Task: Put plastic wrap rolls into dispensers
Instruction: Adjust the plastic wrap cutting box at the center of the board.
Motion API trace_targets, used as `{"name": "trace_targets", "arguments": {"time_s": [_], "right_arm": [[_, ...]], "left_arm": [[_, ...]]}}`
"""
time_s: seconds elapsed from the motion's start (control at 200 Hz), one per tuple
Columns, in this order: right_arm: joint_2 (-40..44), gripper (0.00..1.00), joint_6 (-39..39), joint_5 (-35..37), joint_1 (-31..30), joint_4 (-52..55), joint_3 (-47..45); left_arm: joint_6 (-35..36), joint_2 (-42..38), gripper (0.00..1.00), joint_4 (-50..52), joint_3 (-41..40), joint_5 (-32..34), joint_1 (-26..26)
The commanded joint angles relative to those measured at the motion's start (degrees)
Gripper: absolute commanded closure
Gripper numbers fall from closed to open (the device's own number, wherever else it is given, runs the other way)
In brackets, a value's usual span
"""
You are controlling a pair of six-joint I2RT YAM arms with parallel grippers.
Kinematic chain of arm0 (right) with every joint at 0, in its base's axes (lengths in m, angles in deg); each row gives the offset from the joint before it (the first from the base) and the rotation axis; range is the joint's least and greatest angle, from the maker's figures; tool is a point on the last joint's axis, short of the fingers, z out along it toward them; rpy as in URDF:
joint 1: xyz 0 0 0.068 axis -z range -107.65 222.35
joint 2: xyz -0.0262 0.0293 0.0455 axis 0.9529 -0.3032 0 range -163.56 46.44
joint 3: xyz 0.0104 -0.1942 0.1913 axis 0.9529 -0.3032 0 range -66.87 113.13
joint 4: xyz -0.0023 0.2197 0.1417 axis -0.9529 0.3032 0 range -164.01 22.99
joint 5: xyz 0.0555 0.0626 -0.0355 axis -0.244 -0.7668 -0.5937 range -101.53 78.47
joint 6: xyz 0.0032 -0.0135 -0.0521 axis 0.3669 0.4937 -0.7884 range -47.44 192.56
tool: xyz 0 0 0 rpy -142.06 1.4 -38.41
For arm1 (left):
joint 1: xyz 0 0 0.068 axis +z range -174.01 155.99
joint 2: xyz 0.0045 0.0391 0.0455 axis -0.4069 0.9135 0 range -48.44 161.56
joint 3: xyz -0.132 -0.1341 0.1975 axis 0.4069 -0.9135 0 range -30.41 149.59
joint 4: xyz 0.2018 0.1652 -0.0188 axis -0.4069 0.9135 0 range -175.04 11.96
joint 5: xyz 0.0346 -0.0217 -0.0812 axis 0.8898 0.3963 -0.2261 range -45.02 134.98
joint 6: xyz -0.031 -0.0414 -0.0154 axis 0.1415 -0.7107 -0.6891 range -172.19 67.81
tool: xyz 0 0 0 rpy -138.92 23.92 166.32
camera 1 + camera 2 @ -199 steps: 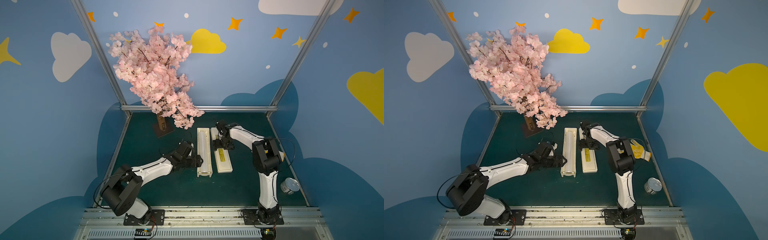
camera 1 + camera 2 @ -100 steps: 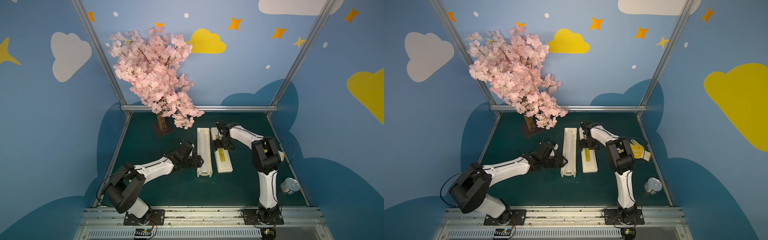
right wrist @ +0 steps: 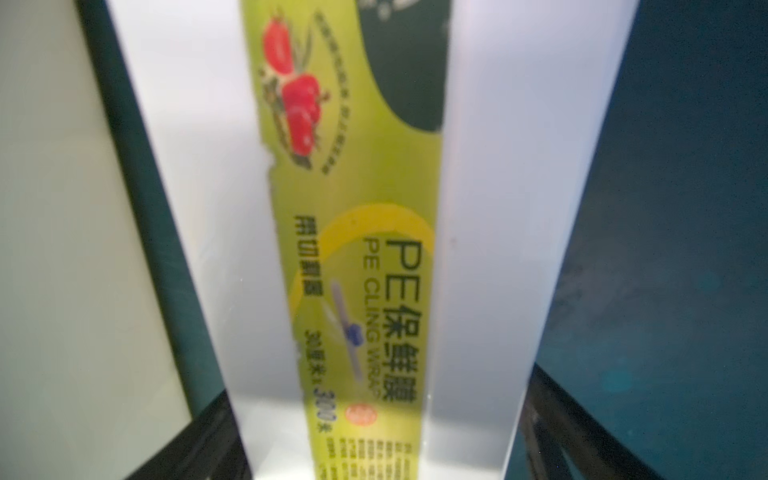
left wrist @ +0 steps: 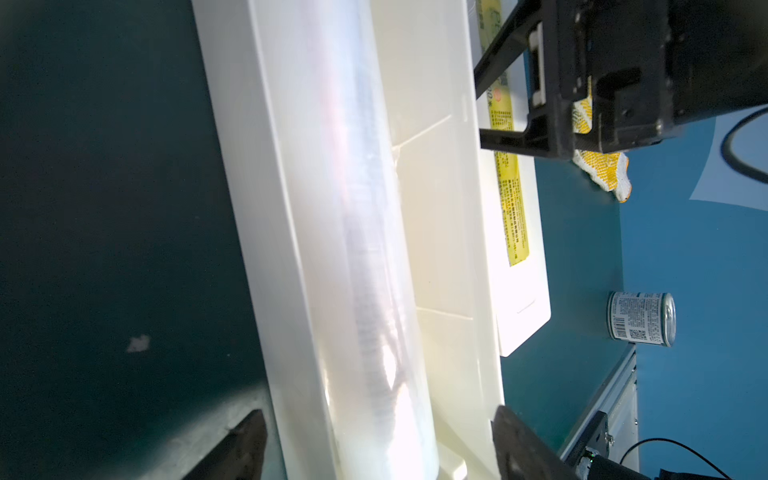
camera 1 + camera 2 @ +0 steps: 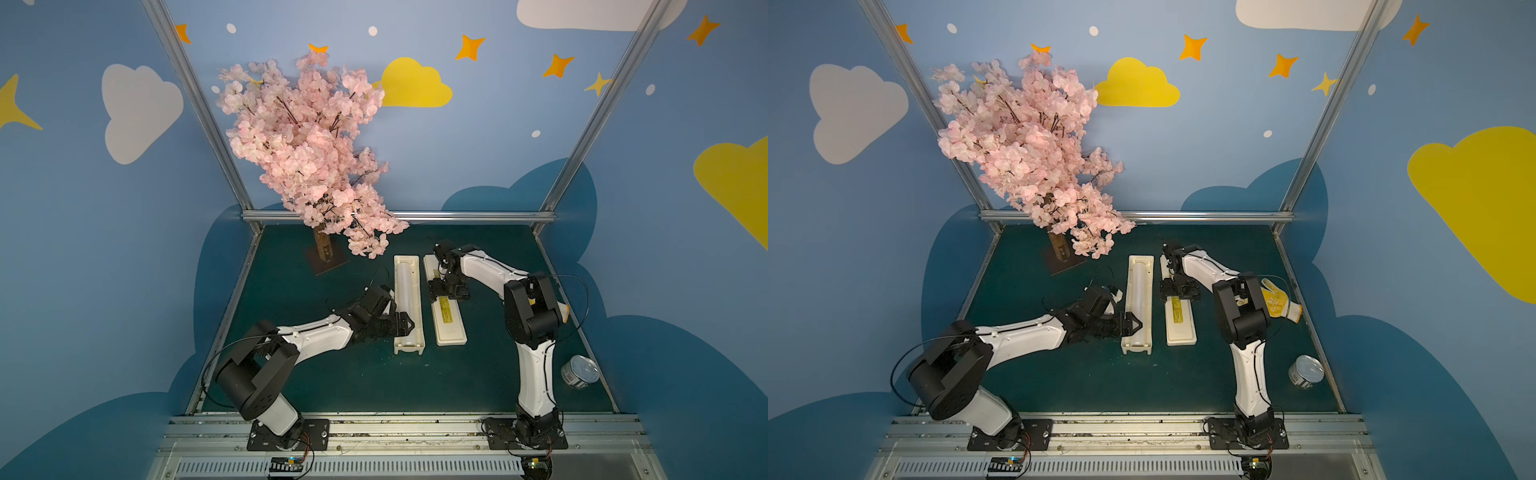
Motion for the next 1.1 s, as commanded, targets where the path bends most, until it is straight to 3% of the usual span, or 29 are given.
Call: {"name": "trace_targets", "arguments": {"time_s": [0.0,0.491,0.816,1.096], "right_arm": [[2.15,0.19,0.12,2.5,0.69,6.08,2.37],[8.39,0.19,0.94,3.1,-0.1,14.58,9.36],[6.52,0.19,4.02,1.86,-4.81,19.49,17.6],[3.43,0.19,8.12,-2.84,-9.13,16.85,20.95]], "left_arm": [[-1.16,1.06,0.16,-2.4,2.32,-1.41,-0.7],[-1.67,3.06,0.15,-5.21,4.39,-3.15,-2.07],[2.43,-4.2,0.14,2.41,2.6,3.14,0.2],[3.6,-12.33,0.14,6.83,-2.39,5.59,4.9]]}}
